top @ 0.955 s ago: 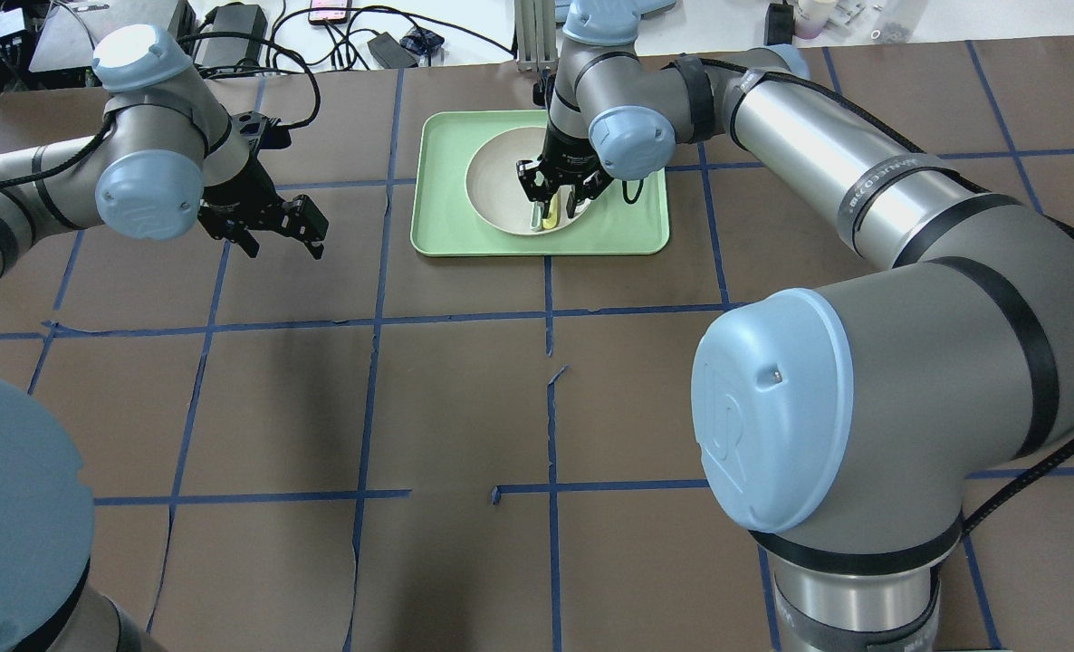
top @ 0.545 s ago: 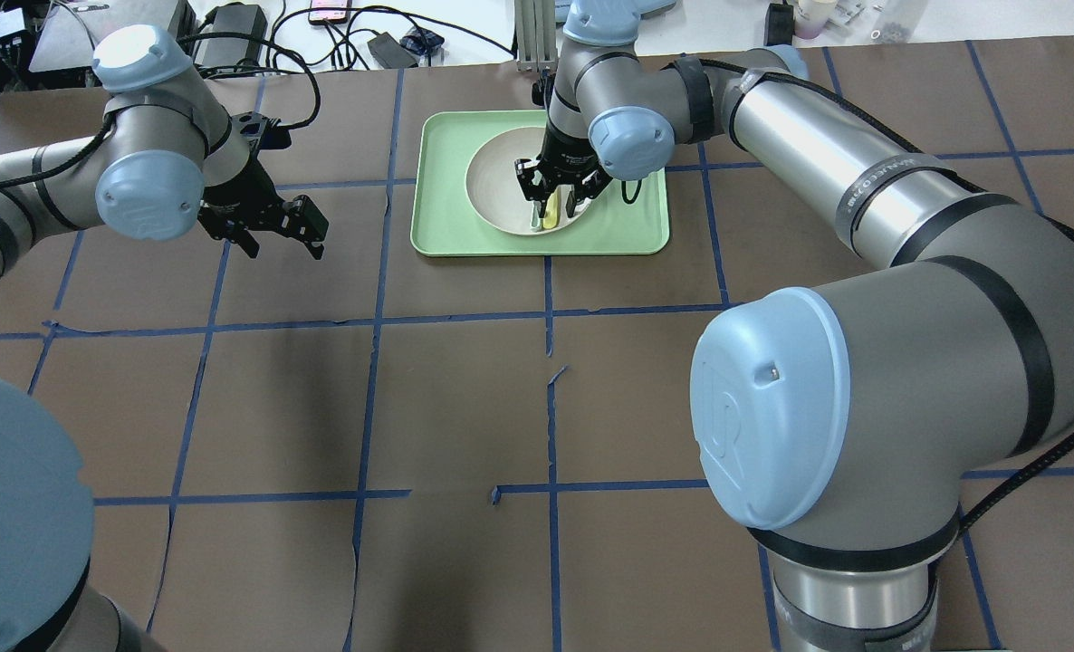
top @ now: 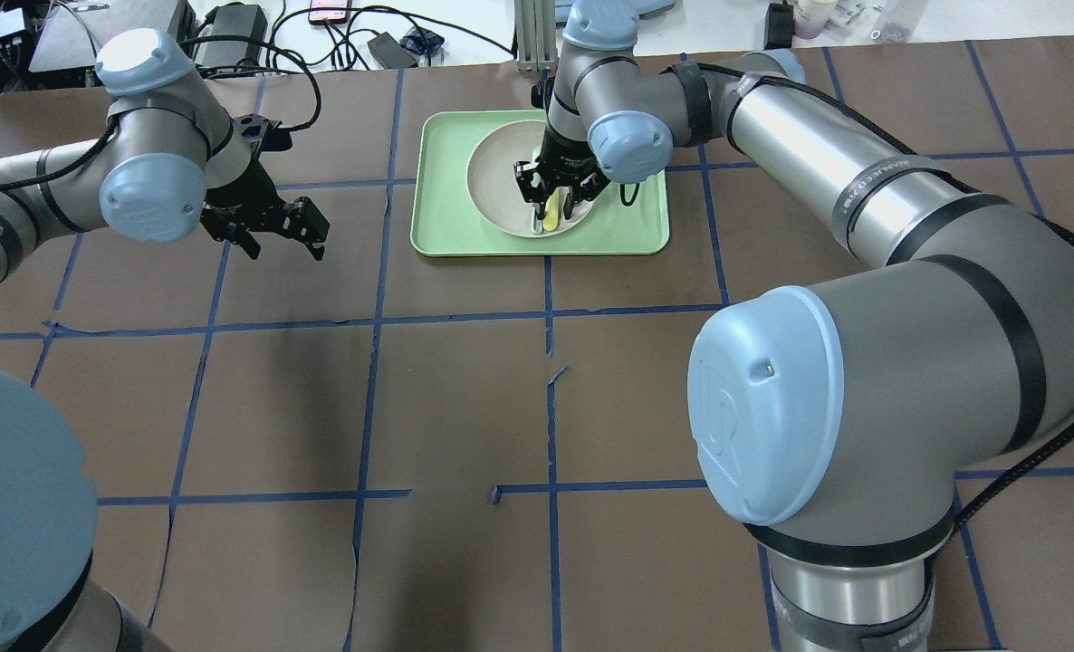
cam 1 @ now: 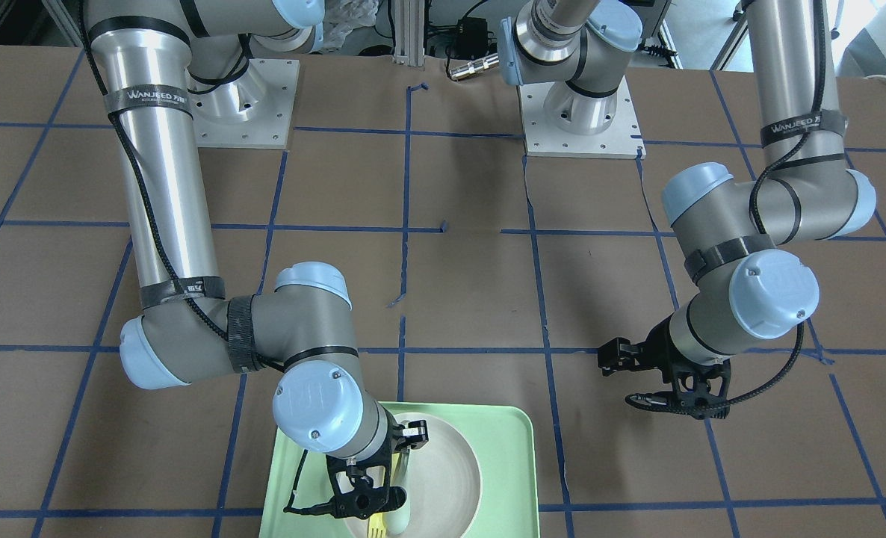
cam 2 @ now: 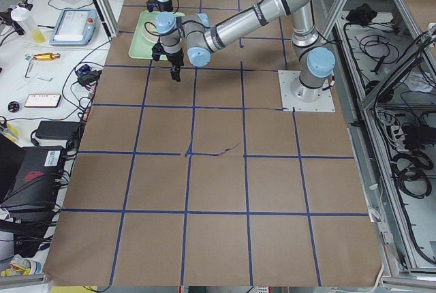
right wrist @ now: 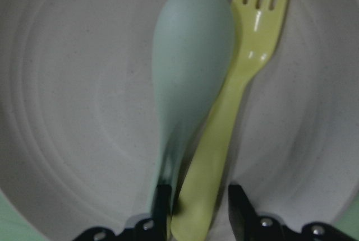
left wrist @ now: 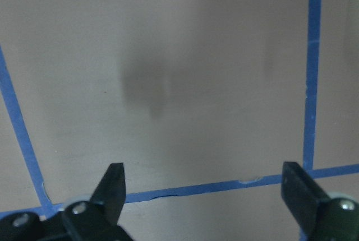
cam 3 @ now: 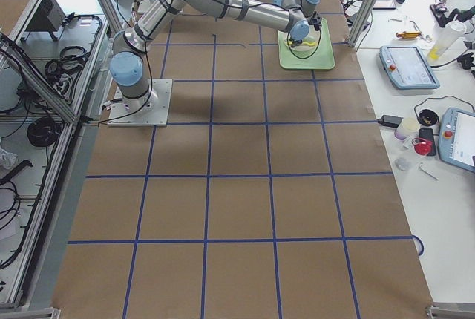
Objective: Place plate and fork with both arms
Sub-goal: 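Lower the right gripper into the plate and grasp the yellow fork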
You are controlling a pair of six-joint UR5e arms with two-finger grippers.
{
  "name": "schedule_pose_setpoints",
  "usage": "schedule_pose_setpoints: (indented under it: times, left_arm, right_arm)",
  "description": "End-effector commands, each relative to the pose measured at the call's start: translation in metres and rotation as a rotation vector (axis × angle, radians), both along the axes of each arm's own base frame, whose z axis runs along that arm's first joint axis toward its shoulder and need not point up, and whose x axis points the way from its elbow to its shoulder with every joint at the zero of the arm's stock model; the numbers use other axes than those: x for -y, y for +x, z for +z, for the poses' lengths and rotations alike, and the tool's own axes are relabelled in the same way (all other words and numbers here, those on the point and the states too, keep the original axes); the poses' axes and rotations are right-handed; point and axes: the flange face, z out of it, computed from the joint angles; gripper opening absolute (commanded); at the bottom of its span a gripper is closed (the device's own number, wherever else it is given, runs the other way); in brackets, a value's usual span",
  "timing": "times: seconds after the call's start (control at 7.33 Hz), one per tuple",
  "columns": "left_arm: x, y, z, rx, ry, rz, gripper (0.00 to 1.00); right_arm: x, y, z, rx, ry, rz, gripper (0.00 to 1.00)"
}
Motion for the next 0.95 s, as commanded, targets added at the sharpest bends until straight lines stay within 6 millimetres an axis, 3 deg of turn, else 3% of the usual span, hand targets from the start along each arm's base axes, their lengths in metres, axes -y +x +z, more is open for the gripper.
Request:
schedule_pose_setpoints:
  times: [0.0,0.55,0.82]
  left_arm:
    - [0.0,0.0,-0.001,0.0,0.0,0.0,1.0]
    - [0.0,0.0,-0.002,0.0,0.002,0.0,1.0]
    - [0.001,0.0,-0.003,-0.001,0.003,0.0,1.0]
  right_arm:
    - [0.0,-0.001,0.003,-0.001,-0.011,0.017,0.0]
    - [-0.001,-0.001,0.021,0.002,-0.026,0.005,0.0]
    - [0.0,0.0,0.06,0.019,-0.071,-0.026,0.0]
